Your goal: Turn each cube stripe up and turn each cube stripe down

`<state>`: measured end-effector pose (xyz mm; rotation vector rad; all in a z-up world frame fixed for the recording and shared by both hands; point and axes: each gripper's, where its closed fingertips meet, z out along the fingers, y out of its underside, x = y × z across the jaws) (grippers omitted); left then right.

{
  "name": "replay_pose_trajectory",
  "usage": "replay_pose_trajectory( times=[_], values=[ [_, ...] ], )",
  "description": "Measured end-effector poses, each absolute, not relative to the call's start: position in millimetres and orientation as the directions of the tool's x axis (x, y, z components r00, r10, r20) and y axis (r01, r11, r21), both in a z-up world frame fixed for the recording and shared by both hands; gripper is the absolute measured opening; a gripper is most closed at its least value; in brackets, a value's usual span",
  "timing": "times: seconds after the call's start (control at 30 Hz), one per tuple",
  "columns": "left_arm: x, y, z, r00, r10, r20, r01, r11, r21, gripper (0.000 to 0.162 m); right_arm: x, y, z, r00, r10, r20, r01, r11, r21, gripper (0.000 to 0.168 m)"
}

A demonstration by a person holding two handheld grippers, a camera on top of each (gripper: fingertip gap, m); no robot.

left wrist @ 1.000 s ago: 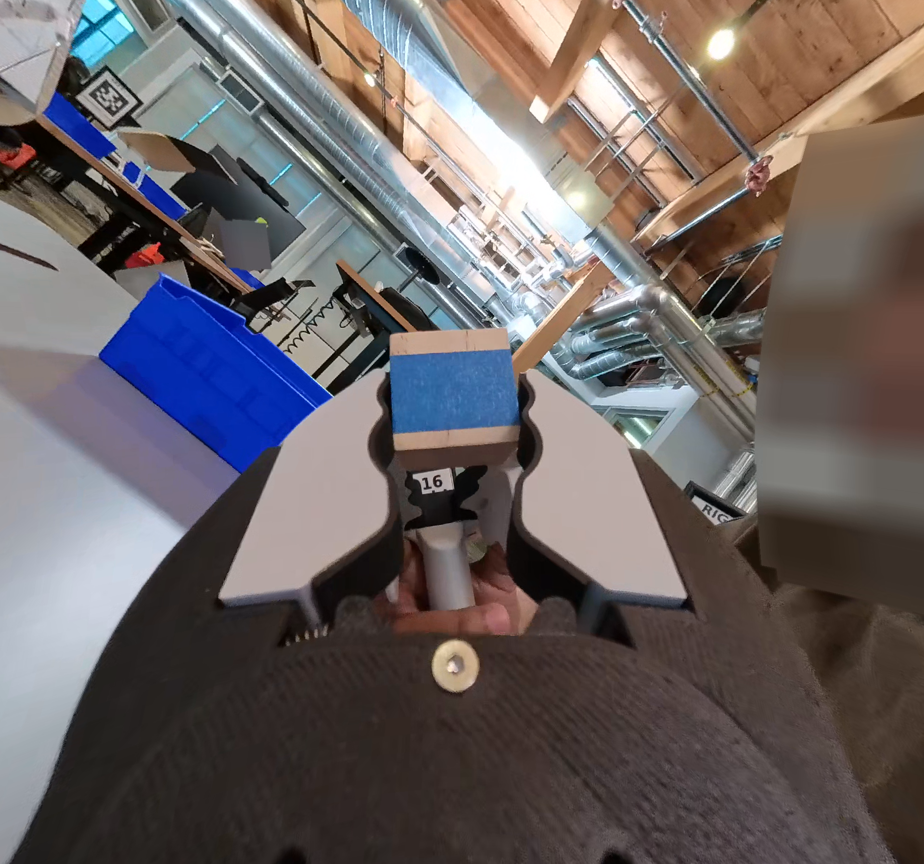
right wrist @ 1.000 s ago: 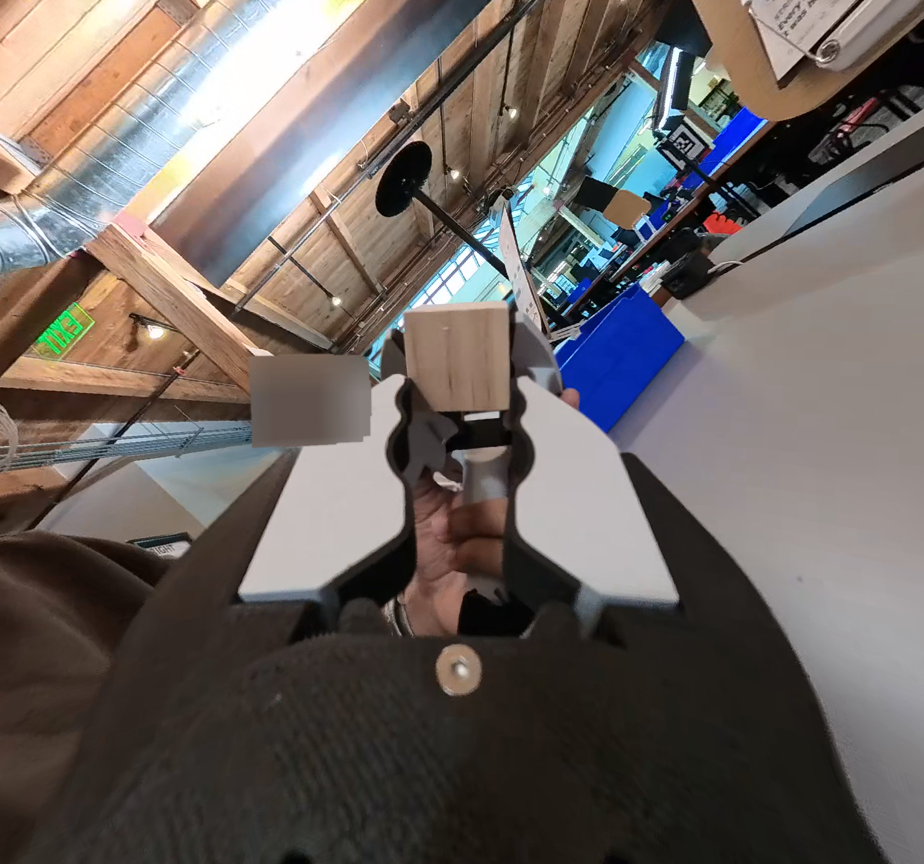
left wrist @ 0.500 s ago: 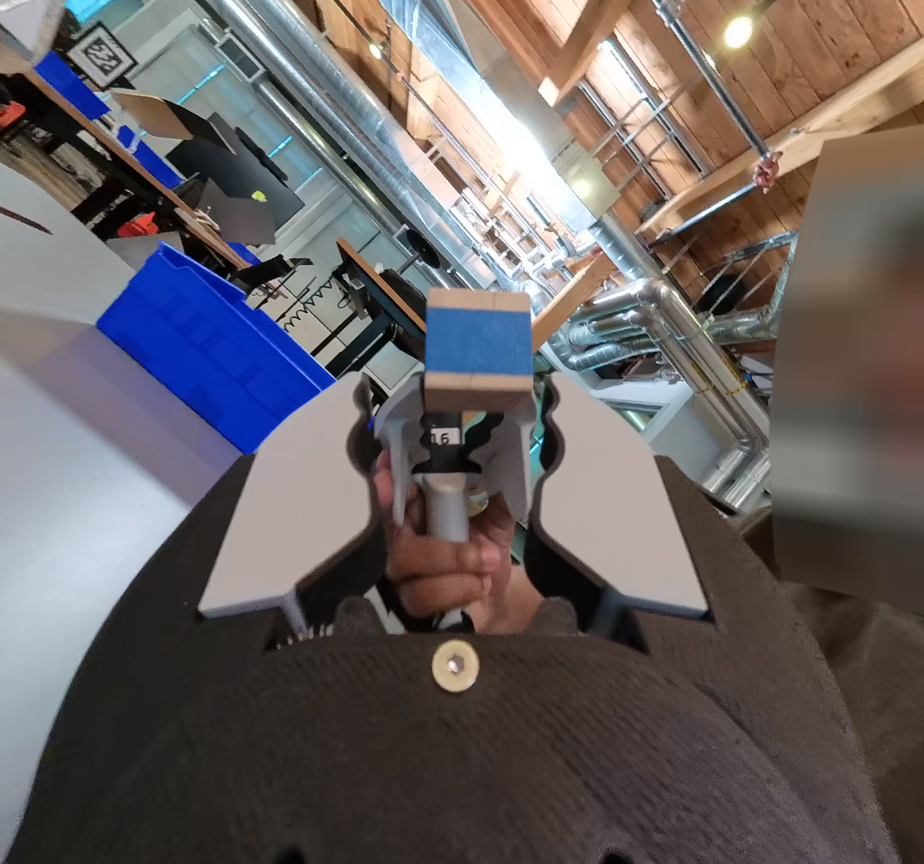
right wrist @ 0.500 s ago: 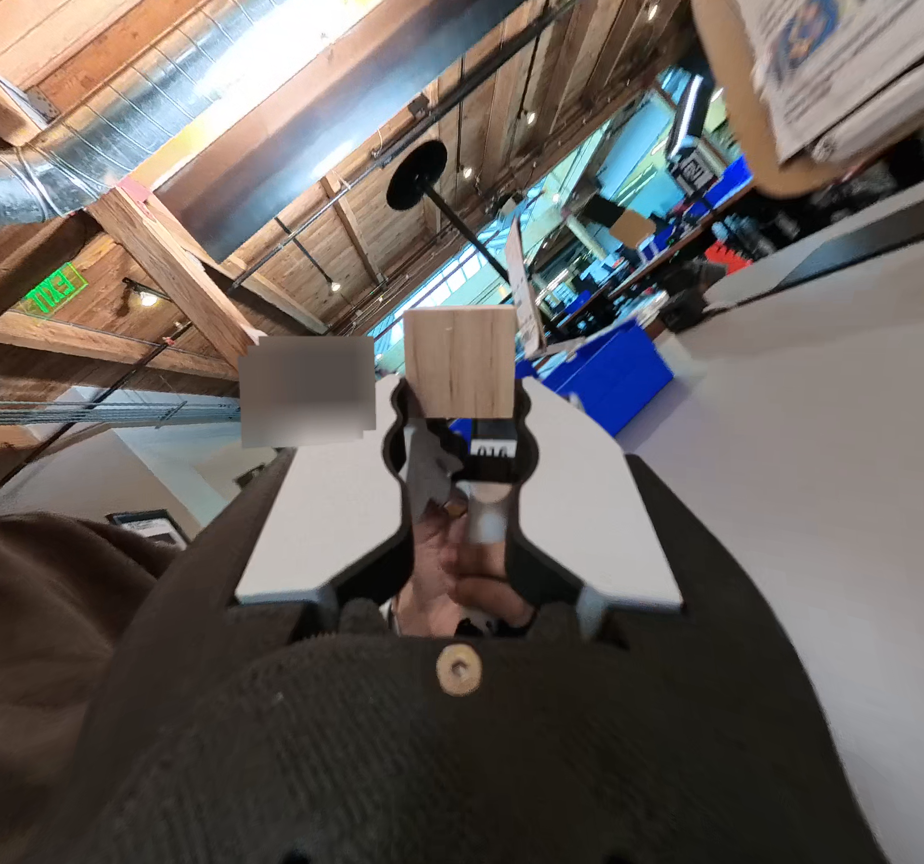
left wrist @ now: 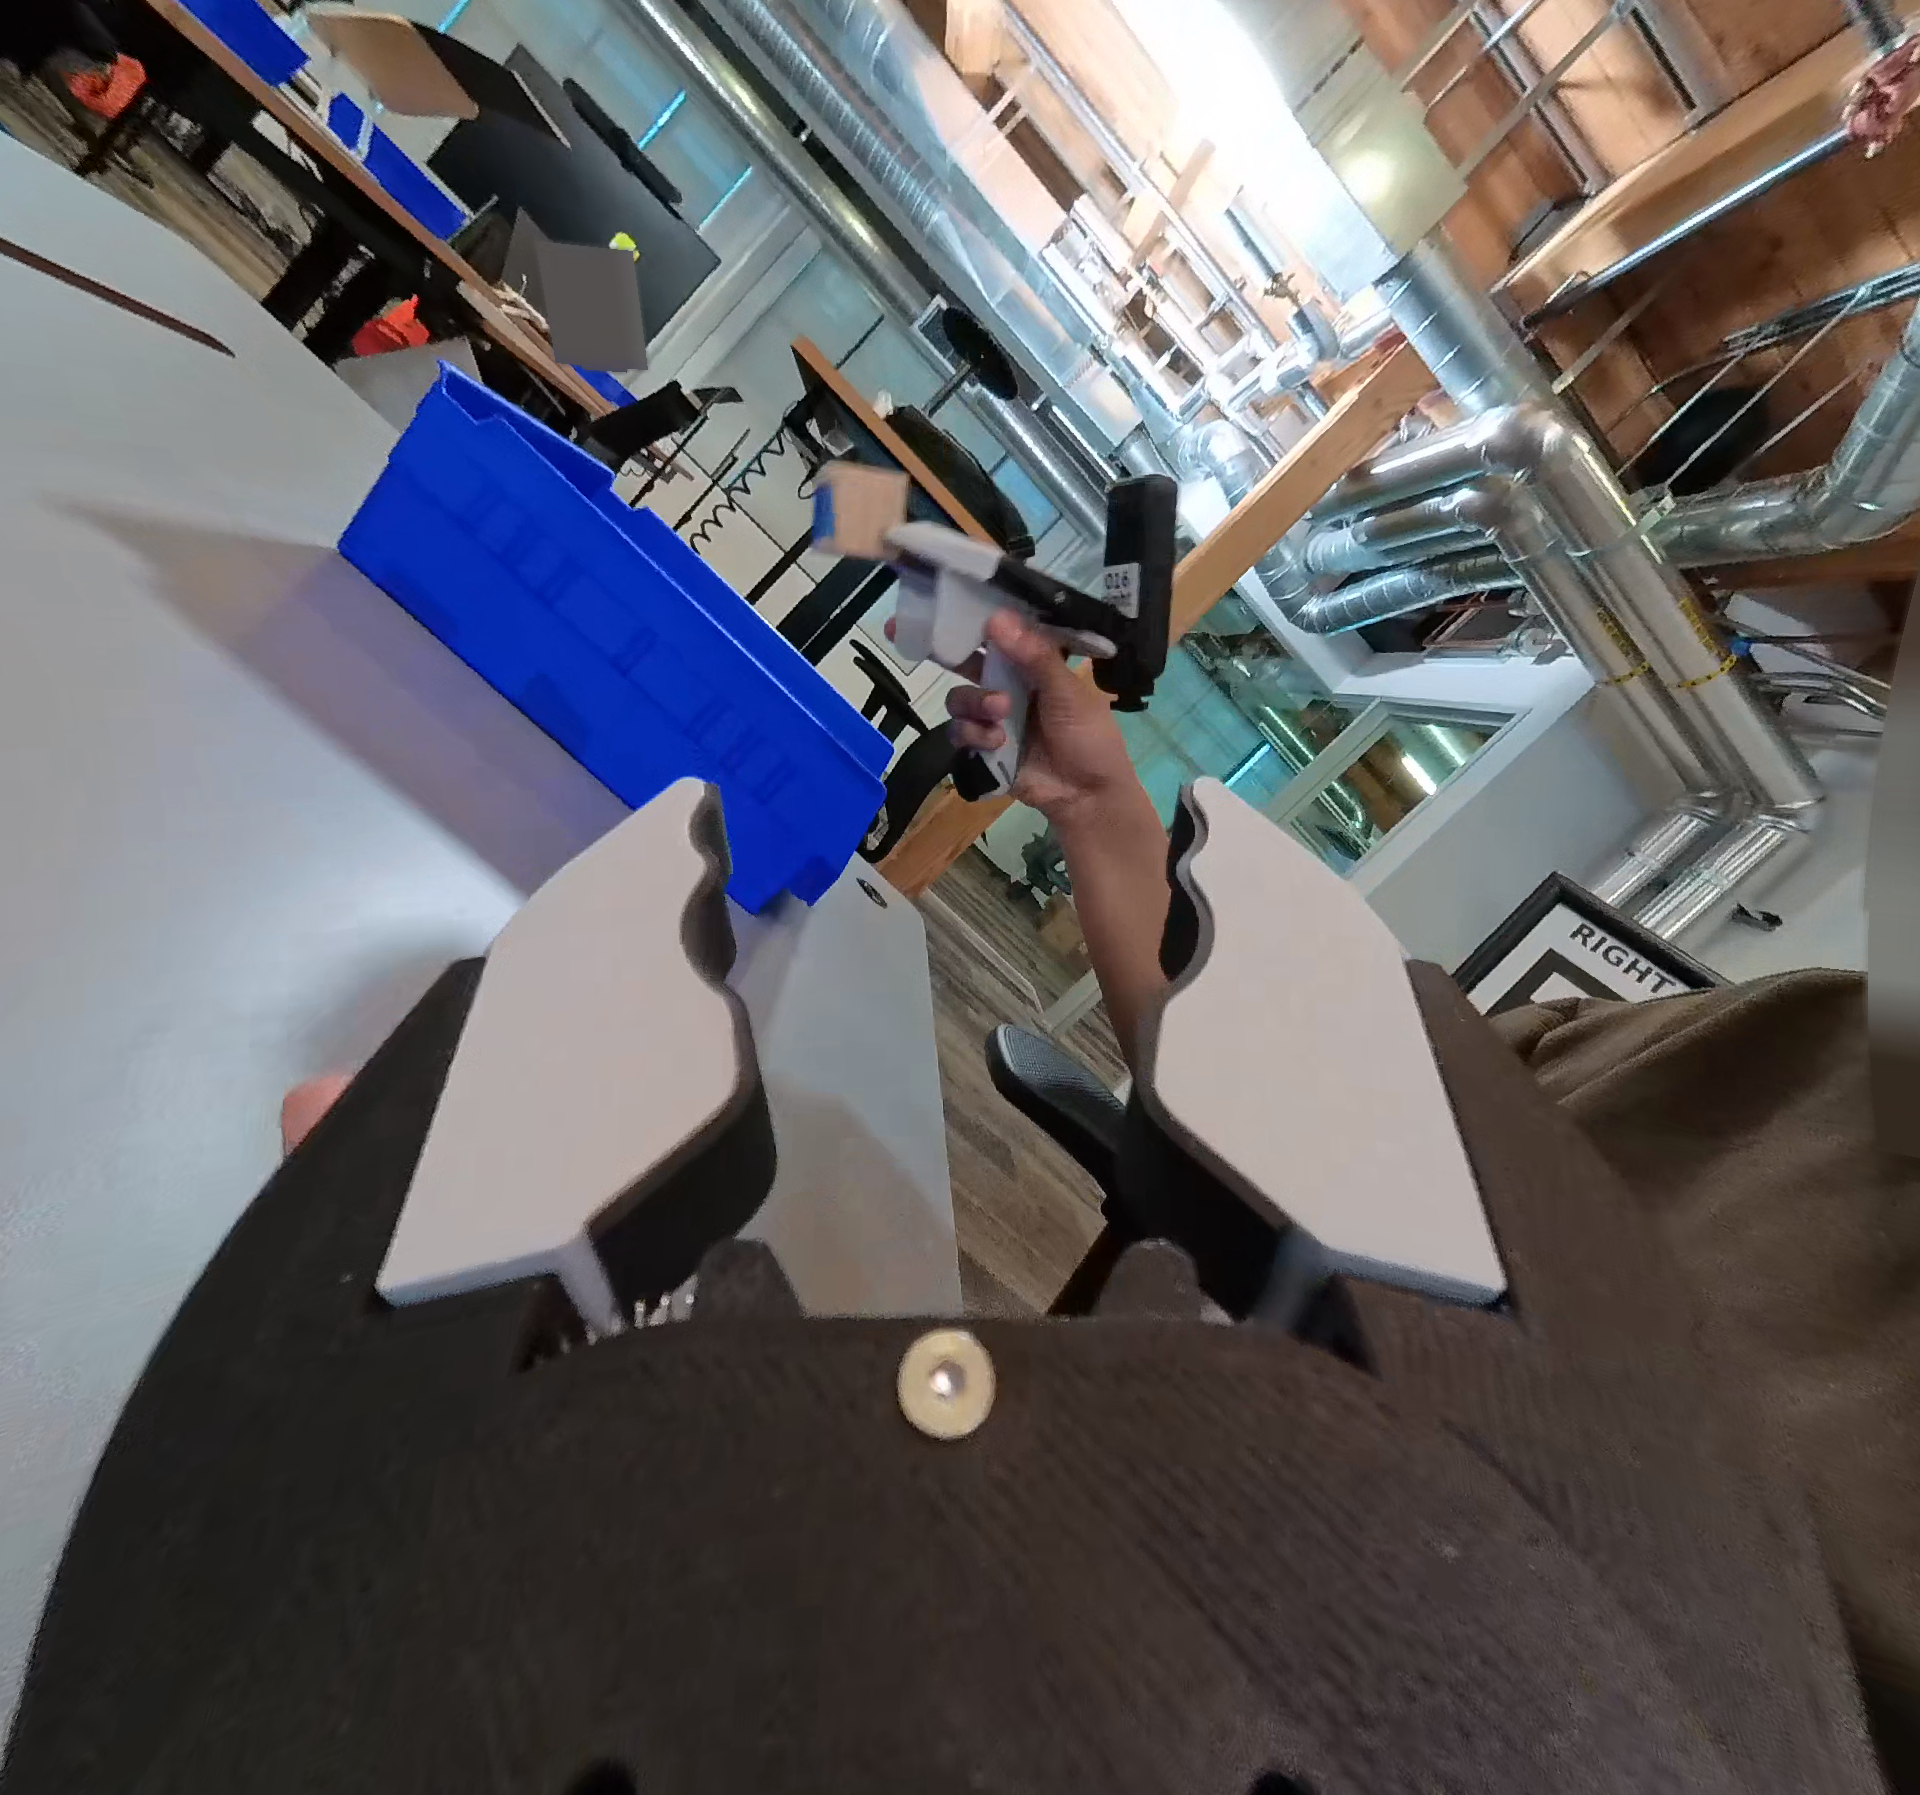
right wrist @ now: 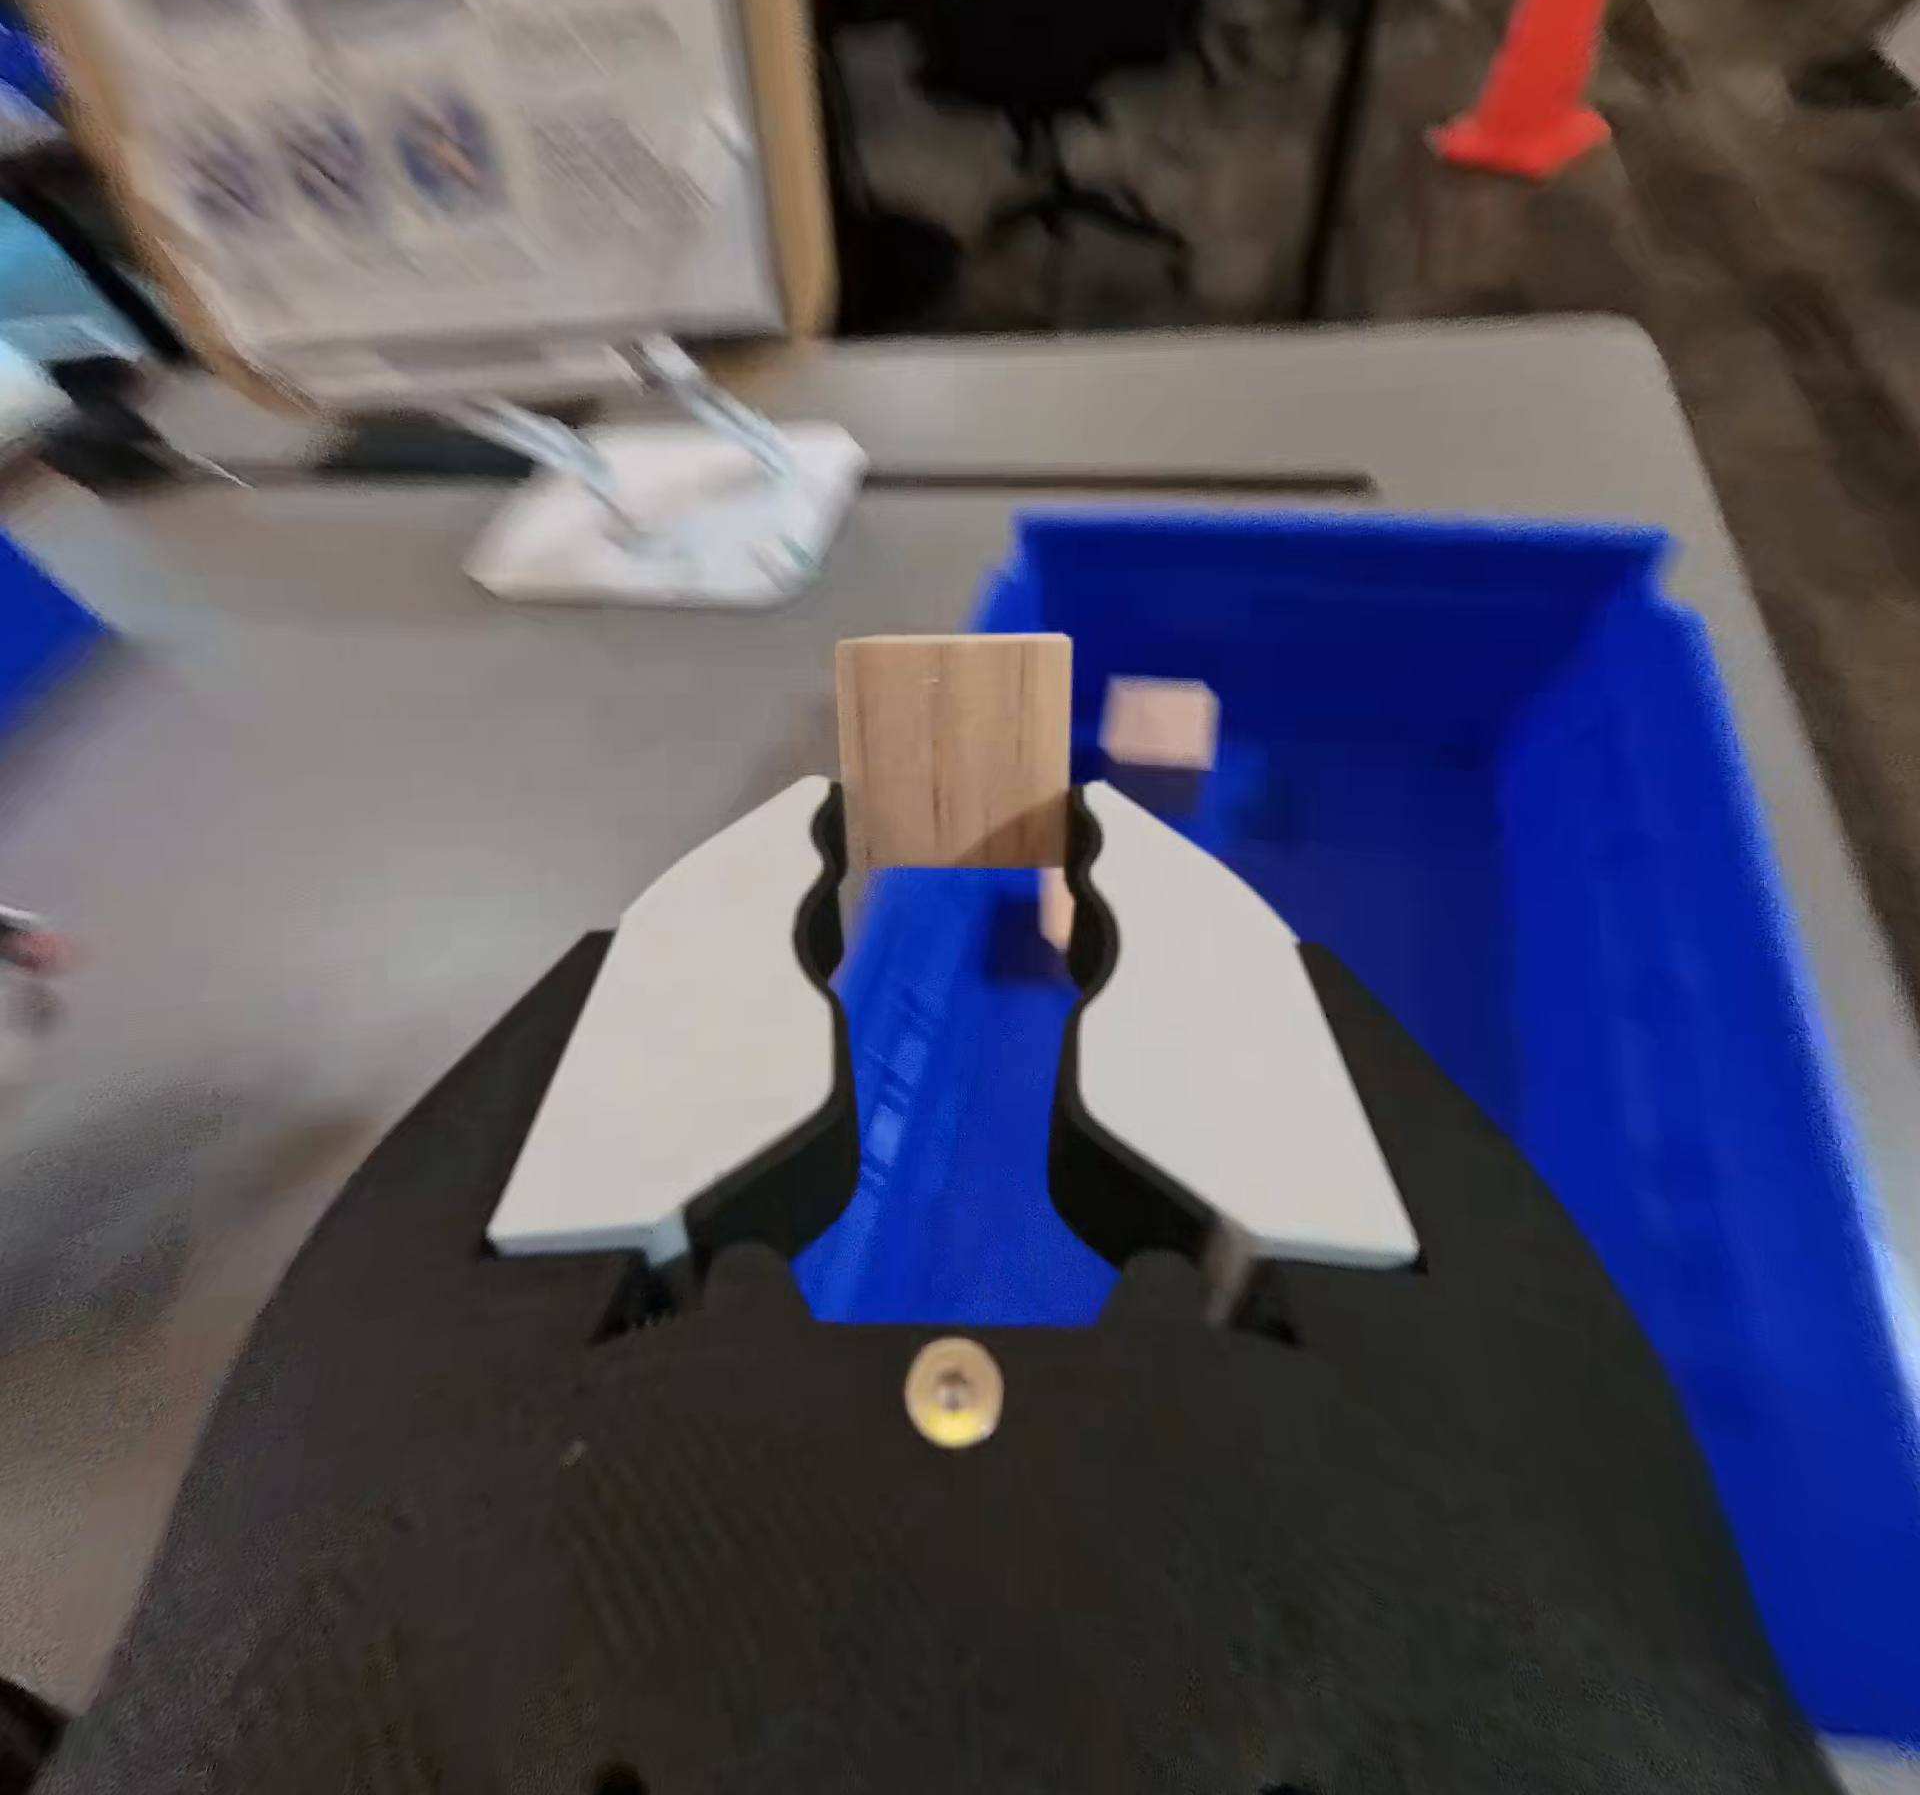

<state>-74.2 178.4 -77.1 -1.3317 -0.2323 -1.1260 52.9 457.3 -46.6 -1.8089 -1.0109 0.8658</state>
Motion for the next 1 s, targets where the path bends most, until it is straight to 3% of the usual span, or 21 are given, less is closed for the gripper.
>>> replay_pose_trajectory(
  times=[0.1, 0.23, 0.6, 0.73, 0.87, 1.0],
  values=[
    [-69, 182, -83, 0.476, -0.505, 0.72, 0.746, -0.201, -0.635, 0.081, 80, 476, -113, 0.493, 0.865, -0.098, 0.508, -0.377, -0.774, 0.042],
    [-67, 185, -88, 0.463, -0.497, 0.734, 0.749, -0.224, -0.624, 0.081, 89, 466, -174, 0.478, 0.862, -0.17, 0.635, -0.473, -0.611, 0.042],
    [-72, 183, -90, 0.478, -0.482, 0.734, 0.742, -0.225, -0.631, 0.081, 89, 452, -191, 0.484, 0.872, -0.08, 0.738, -0.455, -0.499, 0.042],
    [-72, 182, -89, 0.491, -0.483, 0.725, 0.733, -0.221, -0.643, 0.081, 93, 458, -170, 0.494, 0.865, -0.086, 0.704, -0.457, -0.543, 0.064],
    [-71, 184, -91, 0.516, -0.477, 0.711, 0.712, -0.222, -0.666, 0.081, 79, 457, -110, 0.452, 0.877, -0.164, 0.544, -0.417, -0.728, 0.064],
    [-68, 186, -93, 0.534, -0.479, 0.697, 0.685, -0.238, -0.688, 0.081, 41, 396, -10, 0.1, 0.962, -0.254, 0.196, -0.27, -0.943, 0.085]
  ],
)
